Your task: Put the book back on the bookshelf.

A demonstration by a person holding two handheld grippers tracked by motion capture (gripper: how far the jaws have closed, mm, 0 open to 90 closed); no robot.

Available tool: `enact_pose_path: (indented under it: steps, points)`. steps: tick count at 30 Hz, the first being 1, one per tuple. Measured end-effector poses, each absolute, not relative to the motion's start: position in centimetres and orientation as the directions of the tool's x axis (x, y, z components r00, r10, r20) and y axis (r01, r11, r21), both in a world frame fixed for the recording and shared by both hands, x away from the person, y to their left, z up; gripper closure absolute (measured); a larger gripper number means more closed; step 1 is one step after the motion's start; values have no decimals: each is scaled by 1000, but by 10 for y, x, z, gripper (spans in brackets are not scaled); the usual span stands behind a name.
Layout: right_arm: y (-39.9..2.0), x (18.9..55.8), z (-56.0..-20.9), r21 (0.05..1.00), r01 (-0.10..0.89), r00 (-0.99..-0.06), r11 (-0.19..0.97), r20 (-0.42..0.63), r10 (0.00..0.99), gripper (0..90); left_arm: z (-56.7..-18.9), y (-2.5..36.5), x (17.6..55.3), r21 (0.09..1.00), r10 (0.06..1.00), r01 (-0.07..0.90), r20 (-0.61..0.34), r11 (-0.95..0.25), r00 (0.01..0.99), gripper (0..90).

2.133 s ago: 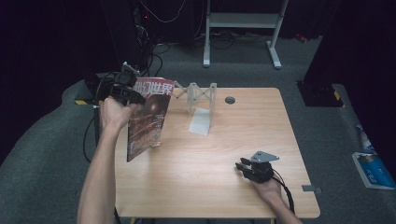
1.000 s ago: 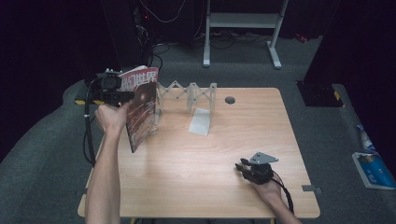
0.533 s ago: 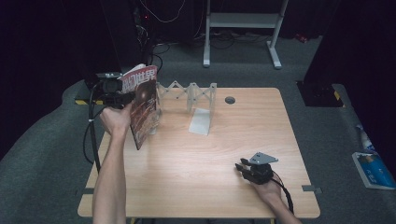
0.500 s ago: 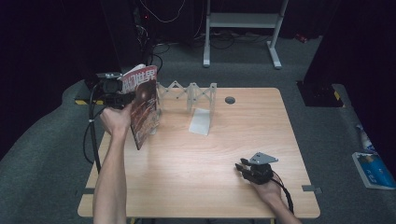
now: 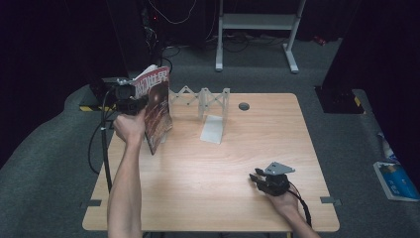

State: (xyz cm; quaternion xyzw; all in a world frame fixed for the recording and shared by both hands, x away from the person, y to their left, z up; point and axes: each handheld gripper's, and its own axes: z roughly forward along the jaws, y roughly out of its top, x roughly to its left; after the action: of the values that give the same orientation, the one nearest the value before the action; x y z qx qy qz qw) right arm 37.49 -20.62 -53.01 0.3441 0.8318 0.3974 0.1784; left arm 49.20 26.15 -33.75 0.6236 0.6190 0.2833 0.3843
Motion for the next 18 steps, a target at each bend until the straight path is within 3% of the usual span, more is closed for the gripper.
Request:
enact_pose_path:
  steps: [10,18]
  points:
    - [-206,374,-530,784,432,-699,447,-22,714,632,-356,265,490,855,982,500,-182,135,47,838]
    - [-206,374,-530,784,431,-699,446,-23,715,631,-364,260,490,856,985,508,-154,94,77,832]
